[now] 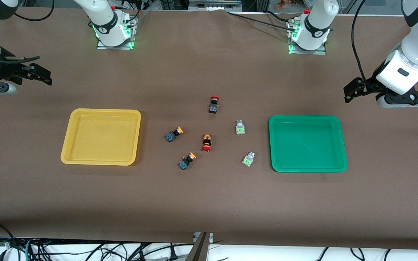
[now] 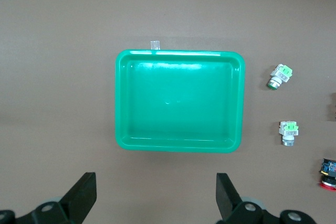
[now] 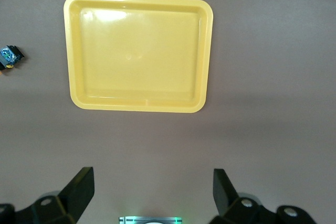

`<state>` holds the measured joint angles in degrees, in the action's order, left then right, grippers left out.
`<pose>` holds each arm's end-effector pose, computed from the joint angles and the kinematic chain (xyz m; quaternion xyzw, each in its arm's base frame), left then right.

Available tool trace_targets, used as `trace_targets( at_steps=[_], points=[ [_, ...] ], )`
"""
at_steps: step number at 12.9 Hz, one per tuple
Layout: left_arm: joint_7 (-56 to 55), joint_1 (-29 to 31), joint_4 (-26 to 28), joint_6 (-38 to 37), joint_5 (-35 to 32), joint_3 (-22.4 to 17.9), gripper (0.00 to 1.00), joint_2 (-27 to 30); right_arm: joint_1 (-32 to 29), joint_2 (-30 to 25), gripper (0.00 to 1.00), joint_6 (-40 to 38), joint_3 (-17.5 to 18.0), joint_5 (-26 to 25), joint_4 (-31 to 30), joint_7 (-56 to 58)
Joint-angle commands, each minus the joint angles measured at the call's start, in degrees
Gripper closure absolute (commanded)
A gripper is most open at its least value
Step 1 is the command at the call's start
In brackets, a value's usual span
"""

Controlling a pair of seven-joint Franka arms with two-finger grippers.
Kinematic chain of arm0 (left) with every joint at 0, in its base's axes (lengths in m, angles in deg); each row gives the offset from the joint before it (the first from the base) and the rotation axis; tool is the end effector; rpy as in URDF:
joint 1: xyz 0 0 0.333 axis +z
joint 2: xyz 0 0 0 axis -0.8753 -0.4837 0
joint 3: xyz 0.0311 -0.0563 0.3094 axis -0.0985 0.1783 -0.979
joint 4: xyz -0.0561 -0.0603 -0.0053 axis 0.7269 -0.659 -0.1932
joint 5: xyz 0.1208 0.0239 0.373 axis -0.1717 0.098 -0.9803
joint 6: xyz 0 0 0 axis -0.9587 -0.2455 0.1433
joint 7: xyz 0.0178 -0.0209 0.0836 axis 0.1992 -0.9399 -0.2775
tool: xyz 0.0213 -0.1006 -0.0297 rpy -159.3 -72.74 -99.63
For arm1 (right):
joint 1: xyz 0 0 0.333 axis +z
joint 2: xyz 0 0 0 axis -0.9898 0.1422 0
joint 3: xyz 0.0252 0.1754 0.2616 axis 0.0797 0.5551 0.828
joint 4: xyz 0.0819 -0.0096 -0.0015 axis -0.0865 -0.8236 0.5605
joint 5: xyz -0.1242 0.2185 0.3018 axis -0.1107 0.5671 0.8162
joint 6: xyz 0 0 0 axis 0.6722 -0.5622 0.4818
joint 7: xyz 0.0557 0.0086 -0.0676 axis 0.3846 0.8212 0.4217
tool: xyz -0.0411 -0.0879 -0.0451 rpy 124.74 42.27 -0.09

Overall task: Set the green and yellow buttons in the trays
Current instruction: 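Reach the right gripper toward a black-orange button beside the yellow tray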

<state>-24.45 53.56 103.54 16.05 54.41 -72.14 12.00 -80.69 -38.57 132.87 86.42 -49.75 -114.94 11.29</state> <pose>0.5577 -0.0650 0.5780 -0.9997 -0.0224 -0.0069 0.0106 0.5252 -0.0103 0.5560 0.9982 0.0077 -0.0573 0.0169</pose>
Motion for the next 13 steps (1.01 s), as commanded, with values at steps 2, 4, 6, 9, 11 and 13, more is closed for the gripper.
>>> trace_targets(
  at_steps=[2, 4, 6, 9, 11, 13],
  points=[
    [1.0, 0.0, -2.0, -2.4, 1.6, -0.4, 0.00, -0.9, -0.7, -0.1, 0.00, -0.1, 1.2, -0.4, 0.4, 0.9],
    [1.2, 0.2, -1.9, -2.7, 1.6, -0.5, 0.00, -0.8, -0.6, 0.3, 0.00, -0.1, 1.2, -0.2, 0.0, 0.3],
    [1.3, 0.2, -1.9, -3.6, 1.6, -0.6, 0.00, -0.8, 3.4, 5.1, 0.00, 0.7, 1.7, 0.4, -0.1, -2.6],
    [1.0, 0.2, -2.0, -3.6, 1.6, -0.5, 0.00, -0.8, 11.7, 16.0, 0.00, 7.9, 1.9, 6.2, 3.7, -21.9],
    [0.9, 0.1, -2.0, -3.6, 1.6, -0.4, 0.00, -0.8, 17.6, 26.4, 0.00, 8.6, 1.9, 7.8, 11.2, -37.5],
    [0.8, -0.1, -2.1, -3.6, 1.6, -0.4, 0.00, -0.8, 22.0, 34.7, 0.00, 10.4, 1.9, 8.6, 16.1, -52.2]
  ],
)
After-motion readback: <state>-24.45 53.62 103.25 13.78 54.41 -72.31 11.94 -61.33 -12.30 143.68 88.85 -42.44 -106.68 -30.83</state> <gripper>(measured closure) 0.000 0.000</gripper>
